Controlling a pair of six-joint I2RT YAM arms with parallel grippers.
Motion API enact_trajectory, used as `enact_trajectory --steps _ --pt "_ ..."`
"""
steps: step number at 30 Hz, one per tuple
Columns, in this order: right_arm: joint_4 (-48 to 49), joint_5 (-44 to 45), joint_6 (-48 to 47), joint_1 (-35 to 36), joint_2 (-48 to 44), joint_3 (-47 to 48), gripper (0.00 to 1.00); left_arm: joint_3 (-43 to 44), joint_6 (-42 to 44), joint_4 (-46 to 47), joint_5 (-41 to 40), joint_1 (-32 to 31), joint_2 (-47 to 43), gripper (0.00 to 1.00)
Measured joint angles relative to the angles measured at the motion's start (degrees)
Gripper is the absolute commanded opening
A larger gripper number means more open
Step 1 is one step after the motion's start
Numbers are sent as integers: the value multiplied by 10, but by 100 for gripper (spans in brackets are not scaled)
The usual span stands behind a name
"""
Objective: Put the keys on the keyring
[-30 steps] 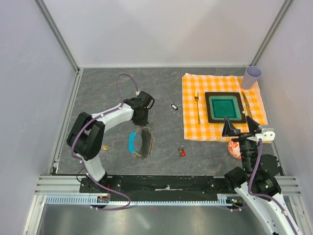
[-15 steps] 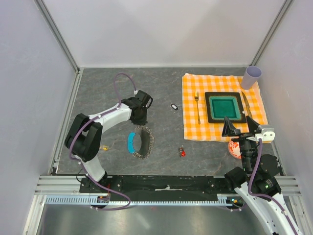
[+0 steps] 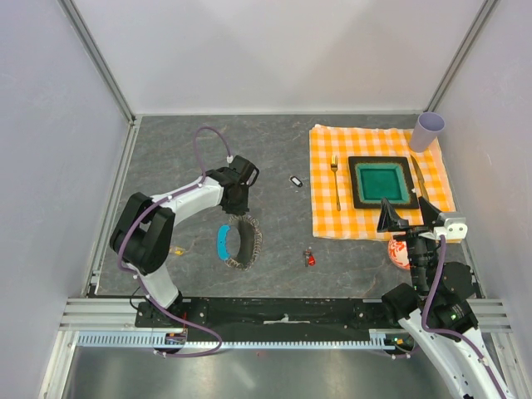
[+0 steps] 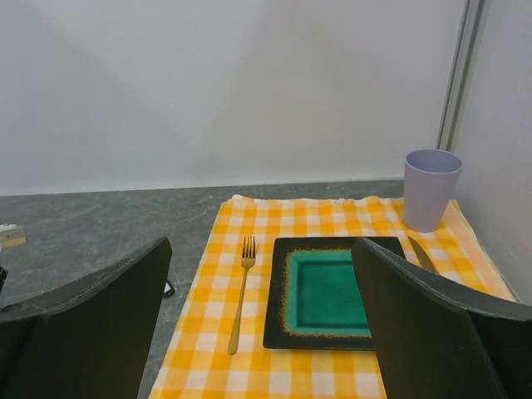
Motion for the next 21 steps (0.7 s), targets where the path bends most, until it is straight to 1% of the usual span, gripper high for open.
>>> enact_trajectory --steps 14,21 --pt "0 0 0 0 0 -1 98 0 0 3 1 0 16 18" --pt "0 0 0 0 0 -1 98 0 0 16 11 0 16 13"
